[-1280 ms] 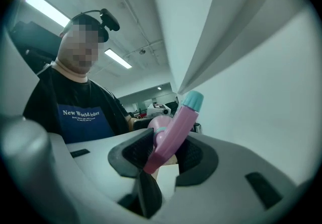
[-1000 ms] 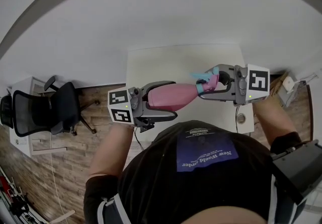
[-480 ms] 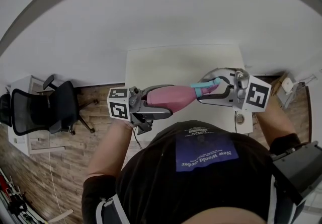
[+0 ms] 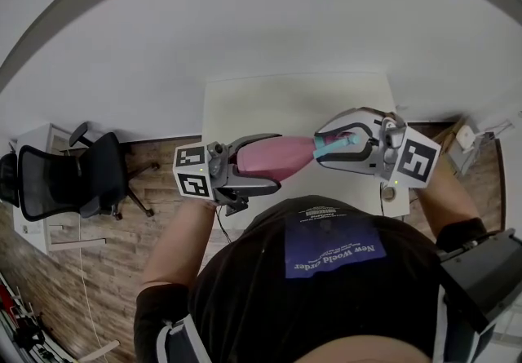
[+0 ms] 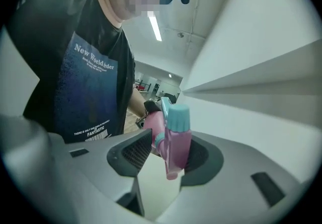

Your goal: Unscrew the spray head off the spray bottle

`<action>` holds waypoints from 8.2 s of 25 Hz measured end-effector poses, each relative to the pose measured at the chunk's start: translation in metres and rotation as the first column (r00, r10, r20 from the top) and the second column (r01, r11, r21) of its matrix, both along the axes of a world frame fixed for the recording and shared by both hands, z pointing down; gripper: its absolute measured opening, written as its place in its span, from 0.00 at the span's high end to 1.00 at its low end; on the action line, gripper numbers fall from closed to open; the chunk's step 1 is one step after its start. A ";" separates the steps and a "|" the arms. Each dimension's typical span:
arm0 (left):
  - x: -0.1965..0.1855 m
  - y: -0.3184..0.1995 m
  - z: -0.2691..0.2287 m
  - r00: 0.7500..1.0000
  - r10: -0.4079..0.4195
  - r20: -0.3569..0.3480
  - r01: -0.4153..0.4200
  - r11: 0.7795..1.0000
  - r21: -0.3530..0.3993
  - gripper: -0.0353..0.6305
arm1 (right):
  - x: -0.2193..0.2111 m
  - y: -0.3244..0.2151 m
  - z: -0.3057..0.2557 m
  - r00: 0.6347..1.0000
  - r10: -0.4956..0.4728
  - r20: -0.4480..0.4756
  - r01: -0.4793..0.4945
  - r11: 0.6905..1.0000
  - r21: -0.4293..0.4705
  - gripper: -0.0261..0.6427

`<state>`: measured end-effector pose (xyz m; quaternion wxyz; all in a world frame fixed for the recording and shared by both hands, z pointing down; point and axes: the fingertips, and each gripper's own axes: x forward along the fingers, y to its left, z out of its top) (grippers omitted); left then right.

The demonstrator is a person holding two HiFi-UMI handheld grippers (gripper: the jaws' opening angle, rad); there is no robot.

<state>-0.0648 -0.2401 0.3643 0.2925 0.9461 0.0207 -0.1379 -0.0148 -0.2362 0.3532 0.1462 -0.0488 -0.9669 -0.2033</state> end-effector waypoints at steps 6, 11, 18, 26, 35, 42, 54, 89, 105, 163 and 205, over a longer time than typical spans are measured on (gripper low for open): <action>-0.017 -0.014 -0.002 0.988 -0.123 0.089 0.103 0.973 0.206 0.19 | 0.001 -0.023 -0.013 0.996 0.041 0.079 -0.013 0.946 -0.323 0.55; -0.011 -0.010 0.006 0.956 -0.228 0.183 0.138 0.903 0.407 0.19 | 0.034 -0.043 -0.010 0.981 0.108 0.162 0.015 0.790 -0.612 0.50; -0.008 -0.008 0.007 0.896 -0.334 0.292 0.077 0.765 0.640 0.19 | 0.045 -0.070 0.007 0.970 0.170 0.175 0.116 0.308 -0.944 0.43; 0.007 0.013 0.009 0.859 -0.386 0.335 -0.094 0.525 0.846 0.19 | 0.019 -0.055 0.038 0.997 0.074 0.035 0.028 0.102 -0.994 0.43; 0.022 0.022 0.013 0.810 -0.448 0.379 -0.231 0.350 0.908 0.19 | 0.003 -0.036 0.038 1.000 -0.016 -0.018 -0.015 0.162 -0.987 0.71; 0.020 0.020 0.014 0.828 -0.424 0.368 -0.167 0.440 0.882 0.19 | 0.002 -0.034 0.032 1.000 -0.001 -0.017 -0.016 0.303 -0.953 0.77; 0.010 0.006 -0.001 0.923 -0.214 0.319 0.014 0.849 0.527 0.19 | -0.004 -0.025 0.012 0.999 0.033 -0.030 -0.045 0.820 -0.571 0.77; -0.005 -0.010 0.000 0.926 -0.295 0.235 0.132 0.838 0.530 0.19 | 0.043 -0.064 -0.008 0.961 0.265 0.072 -0.146 0.716 -0.683 0.58; 0.008 0.006 0.002 0.831 -0.466 0.303 -0.067 0.458 0.887 0.19 | 0.007 -0.059 0.019 0.980 0.177 0.092 0.103 -0.055 -0.993 0.48; -0.019 0.002 -0.024 0.998 0.024 -0.061 -0.016 0.992 0.123 0.19 | -0.004 -0.005 -0.020 0.998 0.045 -0.045 -0.030 0.953 0.301 0.78; -0.064 -0.022 -0.014 0.969 -0.148 -0.199 0.169 0.981 0.091 0.19 | 0.064 -0.053 -0.034 0.933 0.360 0.000 -0.291 0.754 0.589 0.78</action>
